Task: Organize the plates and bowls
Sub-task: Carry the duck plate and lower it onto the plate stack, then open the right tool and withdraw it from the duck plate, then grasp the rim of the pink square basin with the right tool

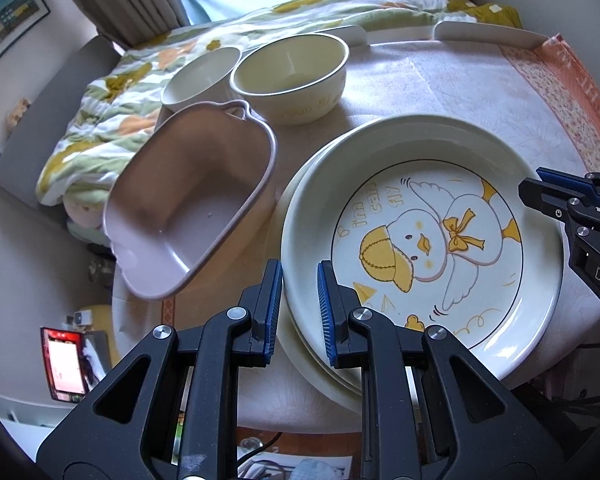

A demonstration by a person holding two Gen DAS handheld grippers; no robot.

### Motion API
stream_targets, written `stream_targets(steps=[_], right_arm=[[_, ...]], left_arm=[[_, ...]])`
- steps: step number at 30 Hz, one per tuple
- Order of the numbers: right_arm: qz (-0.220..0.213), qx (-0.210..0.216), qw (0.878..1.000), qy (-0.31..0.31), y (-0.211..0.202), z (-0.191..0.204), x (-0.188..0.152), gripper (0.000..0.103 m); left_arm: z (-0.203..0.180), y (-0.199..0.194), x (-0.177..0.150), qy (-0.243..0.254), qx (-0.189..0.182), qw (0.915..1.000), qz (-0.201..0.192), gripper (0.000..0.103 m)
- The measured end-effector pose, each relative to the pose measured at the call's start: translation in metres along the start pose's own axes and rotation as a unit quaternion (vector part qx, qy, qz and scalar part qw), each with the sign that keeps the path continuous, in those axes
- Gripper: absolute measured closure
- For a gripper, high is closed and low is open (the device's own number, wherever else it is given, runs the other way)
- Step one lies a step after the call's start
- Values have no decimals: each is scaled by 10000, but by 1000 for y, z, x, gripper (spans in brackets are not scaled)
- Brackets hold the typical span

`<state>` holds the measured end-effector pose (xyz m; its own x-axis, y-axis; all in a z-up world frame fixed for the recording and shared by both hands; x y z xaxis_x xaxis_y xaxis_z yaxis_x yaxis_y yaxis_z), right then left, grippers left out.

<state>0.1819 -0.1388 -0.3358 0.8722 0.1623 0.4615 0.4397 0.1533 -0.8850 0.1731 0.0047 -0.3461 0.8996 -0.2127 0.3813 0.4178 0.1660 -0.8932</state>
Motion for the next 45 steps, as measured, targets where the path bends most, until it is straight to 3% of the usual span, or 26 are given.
stream_targets(steps=[8, 9, 10, 11, 12, 13, 15, 19, 22, 26, 29, 32, 34, 38, 40, 43, 45], right_arm=[[-134, 362, 9989, 246, -27, -2, 13, 91], [-190, 473, 9984, 254, -33, -2, 18, 91], [-217, 579, 9978, 229, -39, 0, 23, 91], [-229, 647, 9975, 154, -44, 3, 30, 90], [-239, 671, 9974, 79, -48, 5, 35, 77], [-265, 720, 9971, 2, -53, 8, 41, 46], [-328, 915, 9952, -142, -60, 15, 53, 0], [-354, 1113, 9922, -429, -66, 27, 79, 0], [144, 1316, 9885, -728, -56, 44, 100, 0], [414, 1661, 9797, -1042, -28, 74, 119, 0], [790, 1990, 9679, -1314, 5, 99, 125, 1], [1153, 2248, 9563, -1473, 39, 119, 130, 18], [1355, 2360, 9493, -1577, 61, 128, 131, 35], [1672, 2551, 9351, -1802, 94, 152, 131, 51], [1707, 2555, 9327, -1889, 102, 159, 129, 58], [1765, 2423, 9336, -1963, 114, 163, 131, 73], [1815, 2374, 9339, -1964, 120, 165, 130, 81]], left_arm=[[29, -41, 6, -633, -788, 9944, -310, 86], [36, -51, 7, -729, -836, 9930, -409, 74], [44, -59, 9, -801, -792, 9925, -482, 42], [49, -65, 9, -855, -734, 9921, -544, 21], [58, -75, 10, -936, -683, 9908, -705, 0], [67, -85, 11, -1027, -665, 9885, -889, 0], [80, -93, 10, -1160, -734, 9860, -944, 0], [112, -91, 6, -1779, -1013, 9760, -748, 0], [138, -80, -3, -2449, -1203, 9605, -549, 0], [162, -54, -14, -3295, -1412, 9330, -326, 0], [167, -30, -16, -3603, -1391, 9223, -136, 2], [169, -4, -12, -3865, -1398, 9116, 9, 17], [167, 14, -9, -3996, -1408, 9057, 130, 36], [164, 42, -4, -4064, -1309, 9038, 298, 53], [164, 56, -3, -4122, -1306, 9009, 391, 65], [165, 67, -2, -4218, -1275, 8965, 463, 75], [167, 70, -2, -4221, -1181, 8975, 490, 85]])
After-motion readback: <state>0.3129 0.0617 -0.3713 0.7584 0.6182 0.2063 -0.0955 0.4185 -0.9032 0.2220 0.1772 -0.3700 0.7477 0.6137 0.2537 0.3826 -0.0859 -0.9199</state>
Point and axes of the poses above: each gripper's, at about its wrist camera, not at the fingertips, and y roughly the way its jaws point, z to its left, x to its top, the point moved 6 cm from there along y, roughly the way its jaws point, and after that the axes turned 5 degrees about z, right-handed, at the moved point
